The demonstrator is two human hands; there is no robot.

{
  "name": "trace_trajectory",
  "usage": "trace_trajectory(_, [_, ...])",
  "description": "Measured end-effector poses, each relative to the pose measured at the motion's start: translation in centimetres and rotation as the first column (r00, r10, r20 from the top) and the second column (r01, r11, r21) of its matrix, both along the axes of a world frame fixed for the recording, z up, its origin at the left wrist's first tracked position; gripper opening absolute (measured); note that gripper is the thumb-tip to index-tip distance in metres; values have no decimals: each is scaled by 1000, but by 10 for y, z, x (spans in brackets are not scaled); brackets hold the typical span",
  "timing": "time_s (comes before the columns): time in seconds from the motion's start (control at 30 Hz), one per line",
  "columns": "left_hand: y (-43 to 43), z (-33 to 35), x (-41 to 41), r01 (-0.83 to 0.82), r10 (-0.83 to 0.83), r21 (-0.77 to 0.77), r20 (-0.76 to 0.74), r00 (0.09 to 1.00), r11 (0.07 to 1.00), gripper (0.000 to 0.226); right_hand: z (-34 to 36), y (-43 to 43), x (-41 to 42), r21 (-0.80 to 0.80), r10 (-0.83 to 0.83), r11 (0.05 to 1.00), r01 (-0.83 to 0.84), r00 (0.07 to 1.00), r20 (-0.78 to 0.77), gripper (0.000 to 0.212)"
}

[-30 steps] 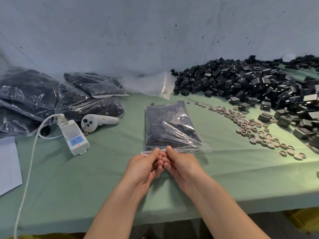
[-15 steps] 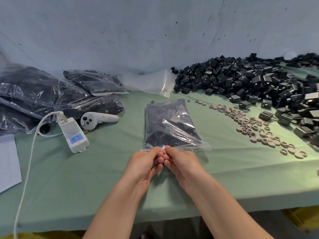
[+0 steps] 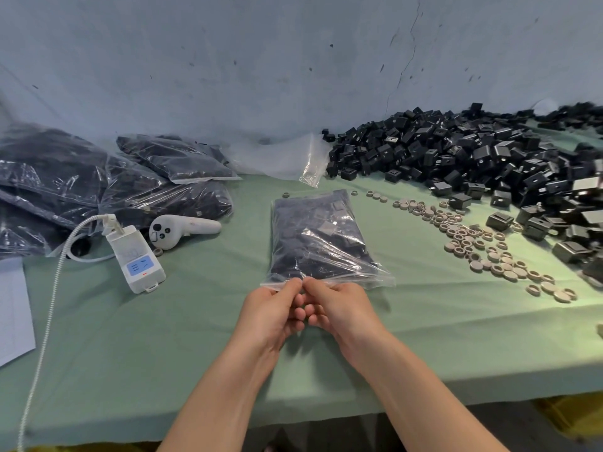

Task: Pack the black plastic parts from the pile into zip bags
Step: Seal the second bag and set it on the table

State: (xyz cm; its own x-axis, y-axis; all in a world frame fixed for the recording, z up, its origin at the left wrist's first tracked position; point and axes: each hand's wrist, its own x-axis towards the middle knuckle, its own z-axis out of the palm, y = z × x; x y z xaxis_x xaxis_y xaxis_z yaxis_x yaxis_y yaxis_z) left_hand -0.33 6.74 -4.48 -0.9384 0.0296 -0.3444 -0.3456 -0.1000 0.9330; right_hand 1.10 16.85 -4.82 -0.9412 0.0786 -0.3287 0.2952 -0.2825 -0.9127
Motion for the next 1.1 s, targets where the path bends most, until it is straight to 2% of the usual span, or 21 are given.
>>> trace_trajectory(0.13, [0,-1,-1,-10,10,-8,14,1000,1000,31,1,0,-2,53,-25,998,24,999,21,18])
trace_trajectory(0.27, [2,-2,1,-25,24,-33,-16,1000,999,42,2,-4,-3,101,-56,993,54,998,18,25])
trace_trajectory(0.53, [-5,3,2,-139,138,61,15,990,988,31,4,-5,-3,20,-104,994,103,994,32,27])
trace_trajectory(0.6, [-11,3,0,-195,194,60,23,981,979,28,4,-3,-4,-10,-128,992,128,991,40,26])
trace_trajectory(0.77, [-16,0,1,-215,215,11,-2,977,977,27,4,-4,-4,-34,-122,992,124,991,59,24])
trace_trajectory(0.9, [-45,3,-12,-434,433,-24,-32,901,901,30,7,13,-6,-109,-229,964,243,965,125,23])
trace_trajectory(0.93, [-55,2,-13,-443,442,-36,-29,896,896,27,7,19,-5,-110,-241,960,256,961,135,22])
trace_trajectory(1.0, [-60,0,-10,-364,365,-38,19,931,931,23,6,24,-2,-95,-210,970,222,970,124,20])
trace_trajectory(1.1, [-33,0,1,-159,156,16,120,980,987,38,4,22,-2,-97,-159,981,171,980,118,20])
